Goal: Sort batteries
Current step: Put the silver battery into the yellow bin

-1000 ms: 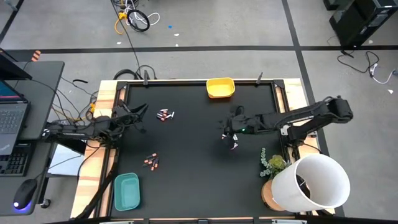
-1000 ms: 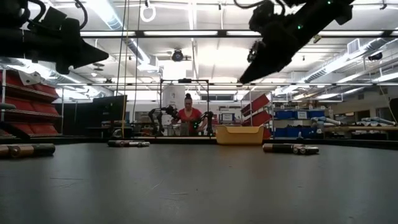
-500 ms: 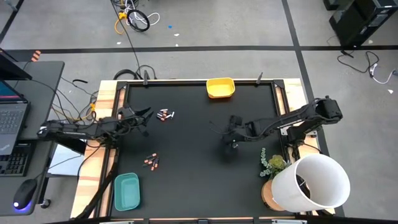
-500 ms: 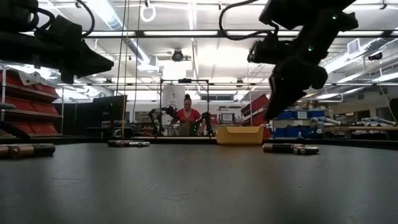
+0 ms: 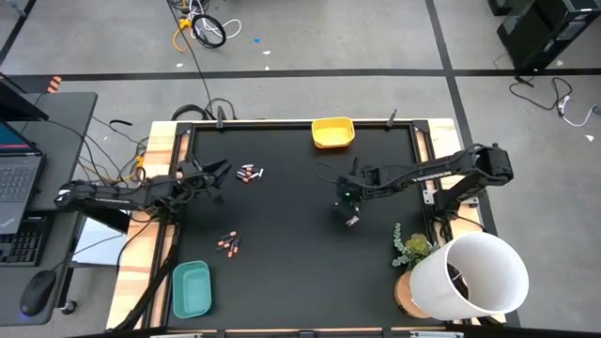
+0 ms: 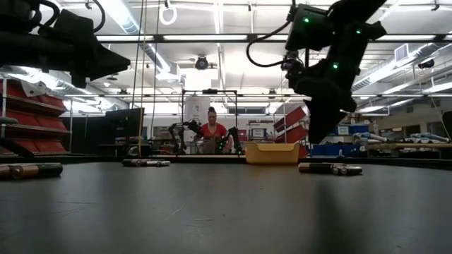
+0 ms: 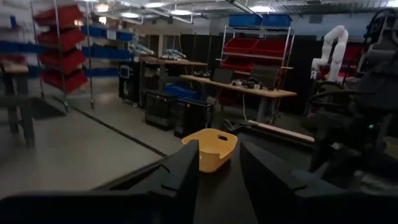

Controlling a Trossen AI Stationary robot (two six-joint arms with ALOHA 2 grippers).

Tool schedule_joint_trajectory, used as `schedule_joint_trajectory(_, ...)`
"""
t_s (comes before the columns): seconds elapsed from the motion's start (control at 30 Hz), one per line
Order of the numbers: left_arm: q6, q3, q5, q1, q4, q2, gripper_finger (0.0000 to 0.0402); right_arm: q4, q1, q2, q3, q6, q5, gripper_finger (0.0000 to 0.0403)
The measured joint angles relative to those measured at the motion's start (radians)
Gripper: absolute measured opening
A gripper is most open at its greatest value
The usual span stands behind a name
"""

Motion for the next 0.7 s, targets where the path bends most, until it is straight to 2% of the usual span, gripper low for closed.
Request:
schedule_joint_trajectory(0.23, 0.137, 0.000, 0.000, 0.001, 0.018, 0.001, 0.0131, -0.073, -0.028, 0.086, 0.107, 0.141, -0.012, 0.0109)
schedule_joint_trajectory(0.5, 0.275, 0.000, 0.000, 0.002, 0.280, 0.000, 0.0131, -0.078, -0.029, 0.211, 0.174, 0.256, -0.010, 0.0109)
schedule_joint_trajectory(0.7, 0.301, 0.000, 0.000, 0.002, 0.211, 0.000, 0.0131, -0.122, -0.004, 0.235, 0.210, 0.388, -0.004, 0.0109)
